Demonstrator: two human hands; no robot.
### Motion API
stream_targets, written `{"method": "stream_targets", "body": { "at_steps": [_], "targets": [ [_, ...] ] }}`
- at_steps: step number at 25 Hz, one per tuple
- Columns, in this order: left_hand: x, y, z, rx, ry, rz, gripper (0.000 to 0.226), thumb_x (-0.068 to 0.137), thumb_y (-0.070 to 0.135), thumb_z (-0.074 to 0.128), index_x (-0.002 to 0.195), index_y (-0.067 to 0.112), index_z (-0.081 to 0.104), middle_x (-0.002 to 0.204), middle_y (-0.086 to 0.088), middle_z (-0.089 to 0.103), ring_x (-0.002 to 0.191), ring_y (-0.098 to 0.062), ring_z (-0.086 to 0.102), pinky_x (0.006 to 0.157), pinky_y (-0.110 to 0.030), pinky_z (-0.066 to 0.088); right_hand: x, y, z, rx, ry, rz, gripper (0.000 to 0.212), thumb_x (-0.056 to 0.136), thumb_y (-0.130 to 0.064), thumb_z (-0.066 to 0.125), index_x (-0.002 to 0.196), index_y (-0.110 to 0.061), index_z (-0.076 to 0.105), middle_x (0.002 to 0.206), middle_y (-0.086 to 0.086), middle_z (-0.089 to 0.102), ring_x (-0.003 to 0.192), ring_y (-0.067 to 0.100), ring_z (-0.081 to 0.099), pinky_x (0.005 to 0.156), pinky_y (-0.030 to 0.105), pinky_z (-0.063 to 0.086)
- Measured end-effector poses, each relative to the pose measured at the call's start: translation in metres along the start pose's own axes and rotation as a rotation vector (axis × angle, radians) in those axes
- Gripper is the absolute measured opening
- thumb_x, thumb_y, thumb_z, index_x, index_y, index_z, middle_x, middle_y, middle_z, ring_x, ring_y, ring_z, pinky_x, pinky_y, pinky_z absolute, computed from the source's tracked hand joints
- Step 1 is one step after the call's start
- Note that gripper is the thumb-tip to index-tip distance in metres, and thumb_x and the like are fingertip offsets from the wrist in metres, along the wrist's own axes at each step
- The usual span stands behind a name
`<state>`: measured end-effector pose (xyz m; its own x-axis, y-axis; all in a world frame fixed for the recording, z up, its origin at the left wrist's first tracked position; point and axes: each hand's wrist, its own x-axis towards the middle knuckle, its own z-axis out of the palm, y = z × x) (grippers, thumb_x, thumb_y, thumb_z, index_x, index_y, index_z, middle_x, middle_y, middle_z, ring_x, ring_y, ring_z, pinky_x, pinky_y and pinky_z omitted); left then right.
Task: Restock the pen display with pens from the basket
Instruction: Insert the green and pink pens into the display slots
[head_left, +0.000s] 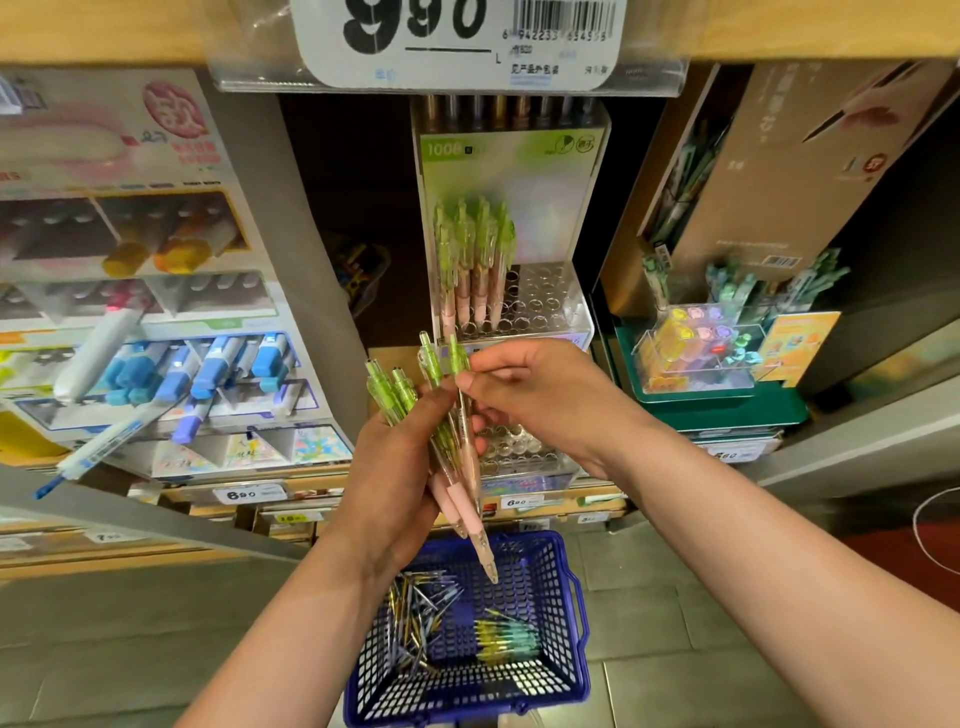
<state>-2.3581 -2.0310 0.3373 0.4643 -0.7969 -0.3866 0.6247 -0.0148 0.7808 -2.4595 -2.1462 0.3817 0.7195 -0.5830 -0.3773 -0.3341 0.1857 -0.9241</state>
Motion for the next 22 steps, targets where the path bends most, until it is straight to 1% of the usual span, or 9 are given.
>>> {"method": "stream_targets", "body": {
  "at_steps": [3, 5, 7, 9, 12, 14, 16, 19, 22],
  "targets": [
    [0.001, 0.001, 0.002, -0.005, -0.012, 0.021, 0.025, 0.097, 0.024, 0.065, 0.113, 0.006, 0.073, 0.085, -0.016, 0.067, 0.069, -0.022, 0.065, 0.064, -0.031, 0.057, 0.001, 0.002, 0.004, 0.109, 0.078, -0.008, 0.021, 0.091, -0.011, 0.073, 0.112, -0.006, 0.069, 0.085, 0.013, 0.075, 0.063, 0.020, 0.066, 0.062, 0.037, 0.062],
    [0.003, 0.002, 0.002, -0.014, 0.003, 0.017, 0.026, 0.096, 0.024, 0.065, 0.111, 0.004, 0.074, 0.087, -0.017, 0.070, 0.071, -0.024, 0.068, 0.067, -0.033, 0.060, 0.001, -0.002, 0.002, 0.107, 0.114, -0.050, 0.021, 0.091, -0.013, 0.073, 0.111, -0.009, 0.070, 0.085, 0.010, 0.076, 0.066, 0.018, 0.068, 0.065, 0.035, 0.063],
    [0.007, 0.003, -0.001, -0.044, 0.037, 0.004, 0.026, 0.096, 0.021, 0.066, 0.113, 0.001, 0.071, 0.089, -0.018, 0.070, 0.076, -0.027, 0.070, 0.071, -0.035, 0.060, 0.002, -0.013, -0.008, 0.068, 0.182, -0.150, 0.018, 0.090, -0.015, 0.074, 0.107, -0.012, 0.073, 0.084, 0.004, 0.077, 0.073, 0.016, 0.073, 0.072, 0.027, 0.061],
    [0.010, 0.002, -0.006, -0.070, 0.054, -0.006, 0.021, 0.096, 0.019, 0.068, 0.108, 0.002, 0.068, 0.088, -0.015, 0.068, 0.082, -0.028, 0.070, 0.075, -0.037, 0.059, 0.007, -0.029, -0.020, 0.055, 0.313, -0.273, 0.008, 0.089, -0.014, 0.074, 0.097, -0.016, 0.076, 0.085, 0.003, 0.078, 0.081, 0.019, 0.075, 0.079, 0.031, 0.062],
    [0.009, 0.000, -0.010, -0.064, 0.008, 0.009, 0.015, 0.098, 0.021, 0.067, 0.106, 0.008, 0.067, 0.091, -0.011, 0.066, 0.085, -0.025, 0.068, 0.075, -0.038, 0.058, 0.021, -0.050, -0.031, 0.054, 0.511, -0.471, 0.011, 0.089, -0.012, 0.074, 0.092, -0.022, 0.076, 0.085, 0.001, 0.078, 0.082, 0.018, 0.076, 0.079, 0.035, 0.063],
    [0.009, -0.001, -0.011, -0.033, 0.011, 0.014, 0.017, 0.098, 0.024, 0.068, 0.108, 0.010, 0.068, 0.095, -0.009, 0.068, 0.085, -0.022, 0.069, 0.072, -0.037, 0.057, 0.031, -0.054, -0.028, -0.021, 0.550, -0.558, 0.013, 0.087, -0.015, 0.075, 0.087, -0.028, 0.074, 0.085, 0.000, 0.078, 0.083, 0.019, 0.076, 0.080, 0.042, 0.062],
    [0.009, 0.000, -0.011, -0.029, 0.010, 0.002, 0.023, 0.097, 0.026, 0.068, 0.112, 0.008, 0.066, 0.097, -0.008, 0.068, 0.085, -0.021, 0.068, 0.069, -0.036, 0.058, 0.038, -0.051, -0.022, -0.086, 0.534, -0.582, 0.016, 0.087, -0.016, 0.075, 0.085, -0.032, 0.072, 0.085, -0.001, 0.077, 0.082, 0.019, 0.075, 0.080, 0.047, 0.061],
    [0.010, 0.000, -0.010, -0.038, 0.002, -0.021, 0.029, 0.096, 0.027, 0.069, 0.116, 0.006, 0.066, 0.097, -0.008, 0.069, 0.083, -0.020, 0.068, 0.068, -0.034, 0.058, 0.045, -0.045, -0.018, -0.191, 0.545, -0.616, 0.020, 0.087, -0.018, 0.074, 0.084, -0.037, 0.071, 0.080, -0.007, 0.076, 0.078, 0.013, 0.074, 0.075, 0.042, 0.061],
    [0.008, 0.001, -0.011, -0.035, -0.003, -0.029, 0.027, 0.094, 0.026, 0.070, 0.113, 0.007, 0.067, 0.089, -0.009, 0.069, 0.077, -0.021, 0.067, 0.067, -0.034, 0.057, 0.047, -0.039, -0.015, -0.347, 0.546, -0.622, 0.010, 0.087, -0.023, 0.074, 0.092, -0.031, 0.075, 0.073, -0.019, 0.071, 0.072, 0.001, 0.070, 0.070, 0.023, 0.058]
  ]
}}
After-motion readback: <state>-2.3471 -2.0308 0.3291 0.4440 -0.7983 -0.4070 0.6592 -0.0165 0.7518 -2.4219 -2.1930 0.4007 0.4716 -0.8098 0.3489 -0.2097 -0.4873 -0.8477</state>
